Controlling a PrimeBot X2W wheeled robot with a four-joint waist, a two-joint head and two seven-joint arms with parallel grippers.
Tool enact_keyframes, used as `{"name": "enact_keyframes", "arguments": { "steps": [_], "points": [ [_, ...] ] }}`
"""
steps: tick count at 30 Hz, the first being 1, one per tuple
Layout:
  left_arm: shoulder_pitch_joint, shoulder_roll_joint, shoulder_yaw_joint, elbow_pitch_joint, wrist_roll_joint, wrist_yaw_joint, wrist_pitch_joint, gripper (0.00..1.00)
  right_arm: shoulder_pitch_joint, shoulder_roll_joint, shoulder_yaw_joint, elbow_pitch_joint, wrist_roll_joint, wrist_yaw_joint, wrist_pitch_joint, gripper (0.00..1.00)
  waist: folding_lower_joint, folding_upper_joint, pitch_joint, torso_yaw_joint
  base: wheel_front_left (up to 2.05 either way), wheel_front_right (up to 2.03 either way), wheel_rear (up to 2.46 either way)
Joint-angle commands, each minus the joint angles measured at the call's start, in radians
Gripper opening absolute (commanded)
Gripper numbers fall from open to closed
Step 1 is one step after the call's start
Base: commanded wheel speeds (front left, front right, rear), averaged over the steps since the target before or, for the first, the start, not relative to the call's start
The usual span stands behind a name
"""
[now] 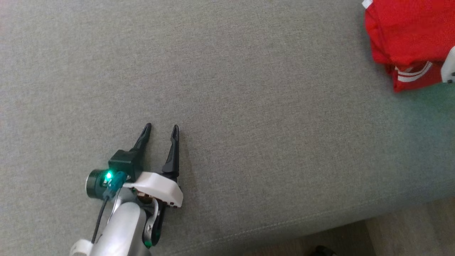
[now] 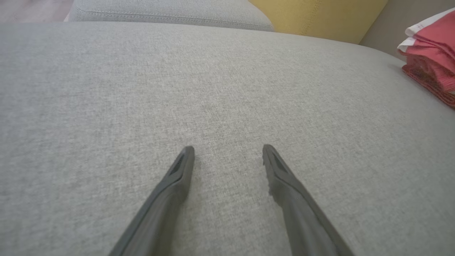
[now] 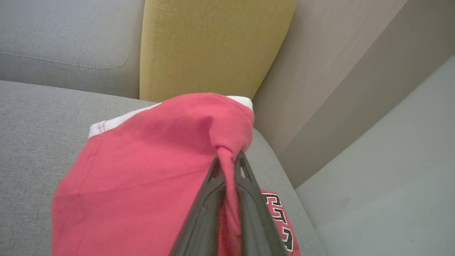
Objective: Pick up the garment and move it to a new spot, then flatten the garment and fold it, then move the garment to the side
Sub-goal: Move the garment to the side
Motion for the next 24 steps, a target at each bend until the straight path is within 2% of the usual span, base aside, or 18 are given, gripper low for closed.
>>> {"name": "enact_keyframes", "arguments": {
  "steps": [1,2,7,10,16,21,24],
  "points": [
    [-0.027,0.008,0.031,-0.027,-0.001,0.002,-0.005,1.00,-0.006,-0.022,-0.006,-0.040,-0.011,0.006,0.007,0.75,0.0000,0.0000,0.000,-0.002,0.00,0.00,0.00],
    [-0.028,0.008,0.034,-0.026,0.000,0.002,-0.005,1.00,-0.003,-0.019,-0.016,-0.045,-0.013,0.006,0.008,1.00,0.0000,0.0000,0.000,-0.003,0.00,0.00,0.00],
    [-0.033,0.008,0.047,-0.023,0.004,0.003,-0.005,1.00,0.009,-0.003,-0.040,-0.088,-0.040,0.006,-0.019,1.00,0.0000,0.0000,0.003,-0.009,0.00,0.00,0.00],
    [-0.034,0.008,0.053,-0.023,0.004,0.006,-0.005,1.00,0.020,0.028,-0.065,-0.130,-0.053,0.006,-0.050,1.00,0.0000,0.0000,-0.006,-0.005,0.00,0.00,0.00],
    [-0.018,0.008,0.081,-0.035,0.001,0.032,-0.005,1.00,0.065,0.136,-0.045,-0.224,-0.044,0.006,-0.133,1.00,0.0000,0.0000,-0.043,0.025,0.00,0.00,0.00],
    [-0.001,0.008,0.118,-0.053,-0.013,0.064,-0.005,1.00,0.143,0.233,-0.006,-0.278,0.002,0.006,-0.168,1.00,0.0000,0.0000,-0.084,0.078,0.00,0.00,0.00],
    [0.010,0.008,0.131,-0.054,-0.016,0.073,-0.005,1.00,0.201,0.268,0.006,-0.284,0.040,0.006,-0.176,1.00,0.0000,0.0000,-0.108,0.118,0.00,0.00,0.00]
  ]
}}
